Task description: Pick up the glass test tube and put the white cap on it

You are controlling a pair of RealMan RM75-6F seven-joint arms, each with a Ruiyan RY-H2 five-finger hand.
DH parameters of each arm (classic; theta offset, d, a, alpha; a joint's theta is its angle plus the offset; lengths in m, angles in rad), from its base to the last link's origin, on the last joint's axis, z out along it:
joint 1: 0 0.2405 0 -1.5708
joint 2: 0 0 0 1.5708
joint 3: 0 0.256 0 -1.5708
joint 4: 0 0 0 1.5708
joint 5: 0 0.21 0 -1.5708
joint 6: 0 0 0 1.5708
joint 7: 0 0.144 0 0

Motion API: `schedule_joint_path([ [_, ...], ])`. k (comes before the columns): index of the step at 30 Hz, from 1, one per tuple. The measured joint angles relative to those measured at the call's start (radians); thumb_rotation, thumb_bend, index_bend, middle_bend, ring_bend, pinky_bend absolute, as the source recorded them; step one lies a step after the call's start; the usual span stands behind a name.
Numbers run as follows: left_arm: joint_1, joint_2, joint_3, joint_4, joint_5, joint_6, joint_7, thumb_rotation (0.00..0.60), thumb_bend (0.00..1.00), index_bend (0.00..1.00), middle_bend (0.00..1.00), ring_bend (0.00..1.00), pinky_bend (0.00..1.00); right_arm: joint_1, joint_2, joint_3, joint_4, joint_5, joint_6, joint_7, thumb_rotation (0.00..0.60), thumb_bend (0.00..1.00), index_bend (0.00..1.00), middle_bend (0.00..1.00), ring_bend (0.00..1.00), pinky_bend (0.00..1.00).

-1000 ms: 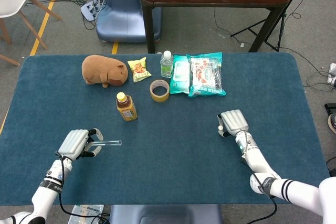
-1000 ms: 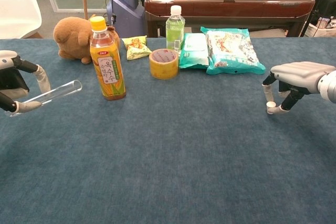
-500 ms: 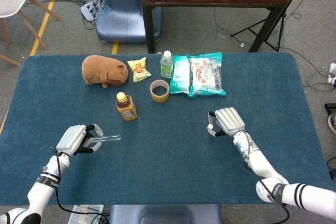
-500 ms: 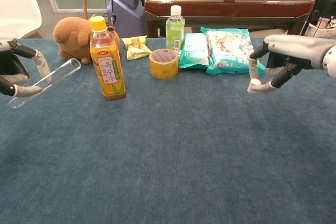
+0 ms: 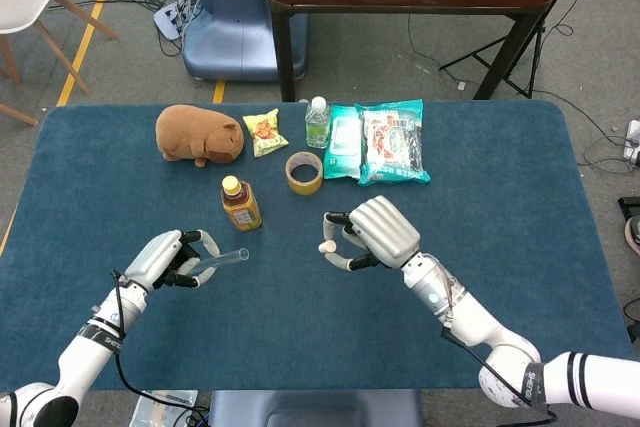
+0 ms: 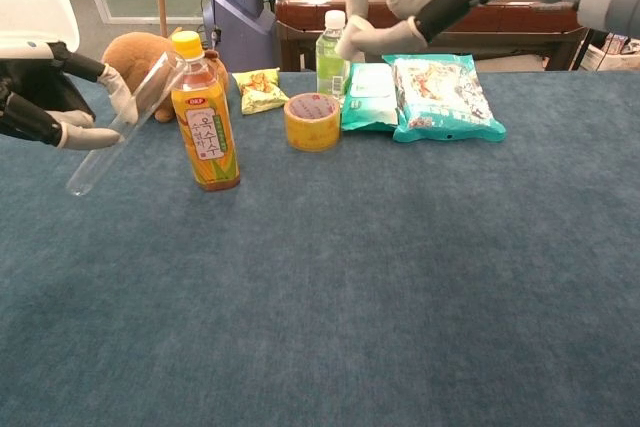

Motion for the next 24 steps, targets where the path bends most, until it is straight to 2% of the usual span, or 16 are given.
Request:
schedule_joint_path([
  [12, -0.043, -0.035, -0.016, -0.018, -0.04, -0.022, -0.016, 0.6, 0.33, 0.61, 0.99, 1.0, 1.0, 0.058, -0.096, 0.028, 0.008, -0.007, 0.046, -0.012, 0.6, 0.39, 0.66, 1.0, 1.0, 1.0],
  [24, -0.072, -0.071, -0.016, -0.018, -0.074, -0.014, 0.015, 0.6, 0.33, 0.61, 0.99, 1.0, 1.0, 0.081, -0.125, 0.018, 0.037, 0.031, 0.038, -0.019, 0.6, 0.39, 0.66, 1.0, 1.0, 1.0],
])
